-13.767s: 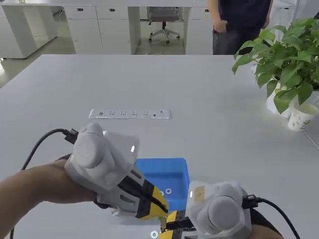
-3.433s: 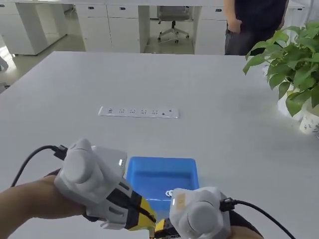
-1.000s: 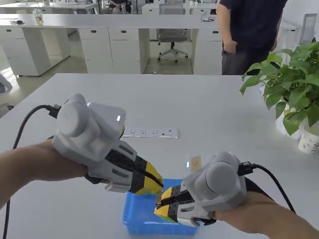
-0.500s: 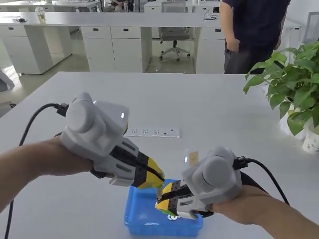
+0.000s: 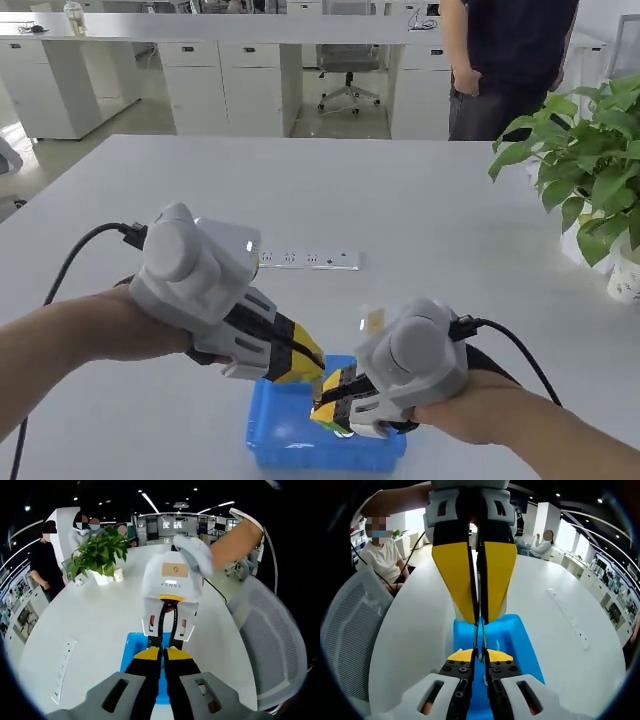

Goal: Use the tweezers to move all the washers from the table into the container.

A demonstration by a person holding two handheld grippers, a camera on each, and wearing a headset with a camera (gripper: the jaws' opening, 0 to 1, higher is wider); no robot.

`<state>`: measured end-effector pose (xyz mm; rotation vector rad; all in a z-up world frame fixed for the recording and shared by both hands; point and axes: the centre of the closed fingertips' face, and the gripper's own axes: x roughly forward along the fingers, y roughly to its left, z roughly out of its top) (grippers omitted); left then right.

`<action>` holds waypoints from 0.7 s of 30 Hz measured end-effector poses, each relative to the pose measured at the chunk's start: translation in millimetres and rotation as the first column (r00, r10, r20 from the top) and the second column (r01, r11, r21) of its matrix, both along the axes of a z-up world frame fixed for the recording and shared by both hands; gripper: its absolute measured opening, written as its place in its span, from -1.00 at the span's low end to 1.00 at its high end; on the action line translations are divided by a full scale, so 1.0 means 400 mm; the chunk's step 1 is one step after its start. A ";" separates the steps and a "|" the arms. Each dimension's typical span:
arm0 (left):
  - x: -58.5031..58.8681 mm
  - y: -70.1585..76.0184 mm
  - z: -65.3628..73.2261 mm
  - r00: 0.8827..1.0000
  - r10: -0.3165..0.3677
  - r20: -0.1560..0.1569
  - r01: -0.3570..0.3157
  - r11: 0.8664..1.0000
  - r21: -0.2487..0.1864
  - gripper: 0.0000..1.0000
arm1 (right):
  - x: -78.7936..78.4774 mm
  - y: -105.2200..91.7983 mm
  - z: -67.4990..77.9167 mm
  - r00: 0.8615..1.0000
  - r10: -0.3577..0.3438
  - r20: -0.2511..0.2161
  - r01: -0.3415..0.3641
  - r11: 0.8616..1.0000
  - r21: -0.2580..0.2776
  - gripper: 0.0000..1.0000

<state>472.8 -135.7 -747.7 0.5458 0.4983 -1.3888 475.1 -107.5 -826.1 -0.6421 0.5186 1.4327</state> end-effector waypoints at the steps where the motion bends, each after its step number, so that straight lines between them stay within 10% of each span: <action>1: 0.002 0.000 -0.006 1.000 0.001 -0.004 -0.001 1.000 0.001 -0.89 | 0.000 -0.001 -0.006 1.000 0.001 -0.004 -0.001 1.000 -0.004 -0.82; 21: 0.021 0.000 -0.072 1.000 0.013 -0.028 -0.012 0.999 0.029 -0.89 | 0.014 -0.011 -0.073 0.998 0.008 -0.062 -0.011 0.999 -0.051 -0.81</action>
